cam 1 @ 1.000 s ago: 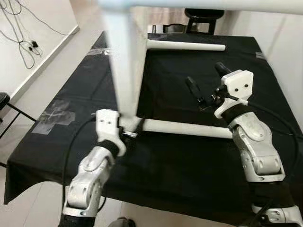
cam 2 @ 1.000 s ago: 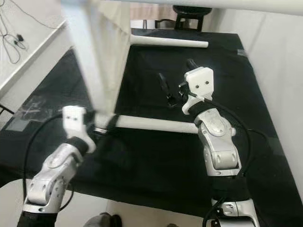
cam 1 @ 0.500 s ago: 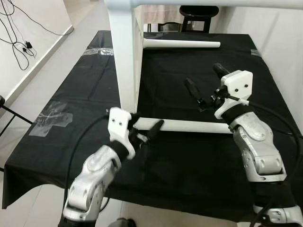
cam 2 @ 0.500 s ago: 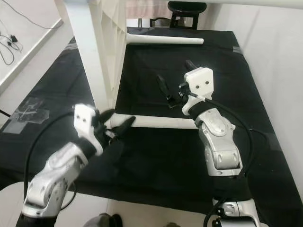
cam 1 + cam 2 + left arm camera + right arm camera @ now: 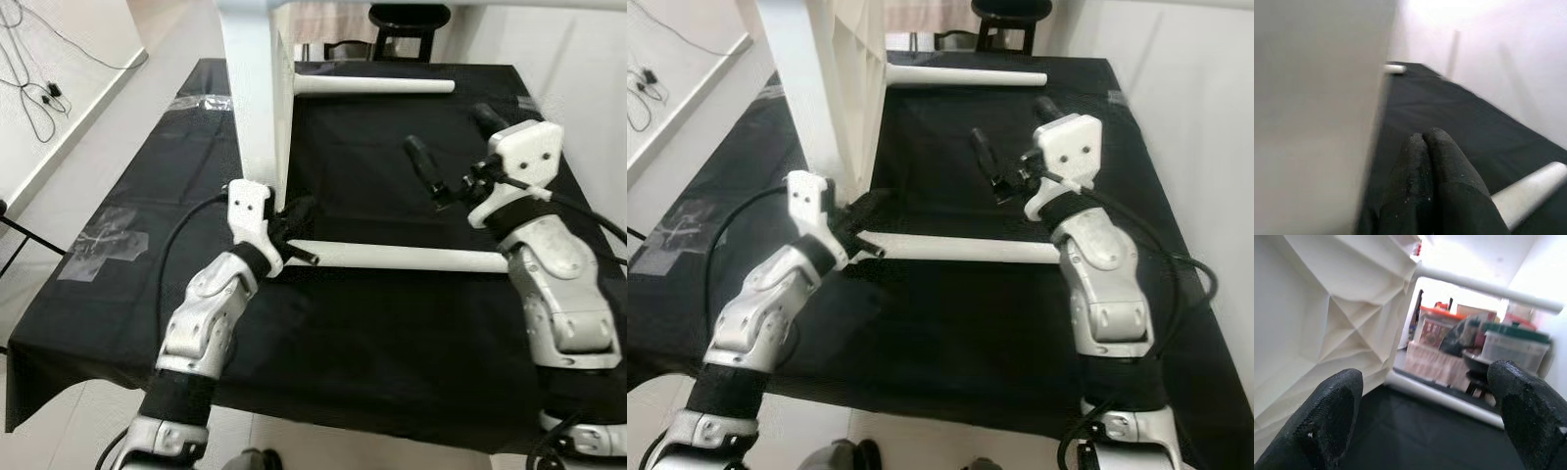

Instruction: Building children table

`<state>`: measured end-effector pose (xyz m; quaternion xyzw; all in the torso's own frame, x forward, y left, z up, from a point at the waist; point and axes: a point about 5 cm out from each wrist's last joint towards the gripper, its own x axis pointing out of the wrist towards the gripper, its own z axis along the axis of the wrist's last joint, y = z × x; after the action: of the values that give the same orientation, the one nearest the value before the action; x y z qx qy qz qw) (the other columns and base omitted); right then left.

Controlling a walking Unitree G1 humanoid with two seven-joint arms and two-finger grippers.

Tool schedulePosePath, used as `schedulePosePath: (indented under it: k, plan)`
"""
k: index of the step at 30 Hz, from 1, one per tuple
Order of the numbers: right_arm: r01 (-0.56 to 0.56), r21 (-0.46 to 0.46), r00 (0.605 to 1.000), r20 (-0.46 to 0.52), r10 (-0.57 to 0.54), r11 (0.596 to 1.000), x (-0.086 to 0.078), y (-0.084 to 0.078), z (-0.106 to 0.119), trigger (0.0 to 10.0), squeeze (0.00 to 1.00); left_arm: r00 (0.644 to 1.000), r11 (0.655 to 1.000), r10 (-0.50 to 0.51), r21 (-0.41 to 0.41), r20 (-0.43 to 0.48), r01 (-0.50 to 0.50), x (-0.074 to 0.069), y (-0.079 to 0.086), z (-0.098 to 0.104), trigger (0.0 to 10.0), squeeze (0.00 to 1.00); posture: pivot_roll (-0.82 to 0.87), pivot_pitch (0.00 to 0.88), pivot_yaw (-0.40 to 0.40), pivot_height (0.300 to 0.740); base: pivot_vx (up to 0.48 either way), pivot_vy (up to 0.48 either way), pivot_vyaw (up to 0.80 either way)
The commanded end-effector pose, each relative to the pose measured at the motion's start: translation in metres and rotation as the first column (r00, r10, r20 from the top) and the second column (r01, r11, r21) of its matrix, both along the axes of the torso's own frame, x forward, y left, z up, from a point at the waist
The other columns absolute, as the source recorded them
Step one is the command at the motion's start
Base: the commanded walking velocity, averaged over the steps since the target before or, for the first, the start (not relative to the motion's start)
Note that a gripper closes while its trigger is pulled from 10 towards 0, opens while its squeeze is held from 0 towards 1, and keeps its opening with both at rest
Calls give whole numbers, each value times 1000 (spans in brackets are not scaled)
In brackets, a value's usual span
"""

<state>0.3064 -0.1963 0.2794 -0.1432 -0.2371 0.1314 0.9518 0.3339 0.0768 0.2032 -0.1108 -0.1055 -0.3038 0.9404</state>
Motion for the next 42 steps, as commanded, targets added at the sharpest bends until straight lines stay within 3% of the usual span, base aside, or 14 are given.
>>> schedulePosePath:
  k: [1,4,7,11,12,13,15,17,20,22,26,30,35,42]
  plan:
    - [42,-27,998,44,-41,999,-7,-8,9,10000,0,1000,1000,23,8,-17,-23,4,-2,-7,0,0,-63,170,10,740,0,0,0]
    - [131,-130,984,140,-112,983,-17,-20,23,10000,0,995,995,97,19,-32,-96,6,1,-13,0,0,-64,176,16,740,0,0,0]
    - [292,-289,933,295,-205,912,-37,-42,47,10000,0,967,973,227,66,-115,-220,2,12,-37,0,0,-62,185,23,740,0,0,0]
    - [341,-327,916,326,-233,882,-43,-50,53,10000,0,959,969,245,79,-140,-236,0,13,-44,0,0,-62,186,24,740,0,0,0]
    - [399,-346,895,350,-278,850,-49,-60,57,10000,0,952,962,267,98,-152,-255,-2,15,-49,6863,0,-67,189,25,740,0,0,0]
    - [458,-356,868,377,-323,815,-54,-68,60,10000,0,947,959,278,103,-164,-263,-4,15,-53,10000,0,-71,186,26,740,0,0,0]
    - [516,-357,837,405,-369,779,-58,-76,62,10000,0,943,956,287,111,-166,-272,-5,16,-55,10000,0,-74,185,27,740,0,0,0]
    - [665,-328,729,480,-488,670,-68,-92,69,10000,0,938,950,307,104,-161,-294,-3,16,-55,10000,0,-78,181,33,740,0,0,0]
    - [706,-306,689,504,-520,639,-70,-96,73,10000,0,936,948,316,96,-155,-304,-2,17,-54,10000,0,-79,181,34,740,0,0,0]
    - [758,-282,629,554,-546,588,-75,-99,81,10000,0,933,942,333,85,-135,-323,0,18,-50,10000,0,-79,180,33,740,0,0,0]
    - [782,-259,579,639,-507,567,-77,-93,102,10000,0,928,935,354,77,-113,-347,3,21,-44,10000,0,-80,180,32,740,0,0,0]
    - [745,-308,606,684,-406,592,-73,-77,113,10000,0,922,928,372,80,-108,-365,2,22,-43,10000,0,-76,182,25,740,0,0,0]
    - [651,-432,694,673,-257,624,-60,-52,116,10000,0,905,911,411,83,-107,-404,2,26,-44,10000,0,-81,181,19,740,0,0,0]
    - [584,-497,738,654,-165,642,-44,-34,114,10000,0,899,905,425,76,-107,-419,2,25,-45,10000,0,-75,181,3,740,0,0,0]
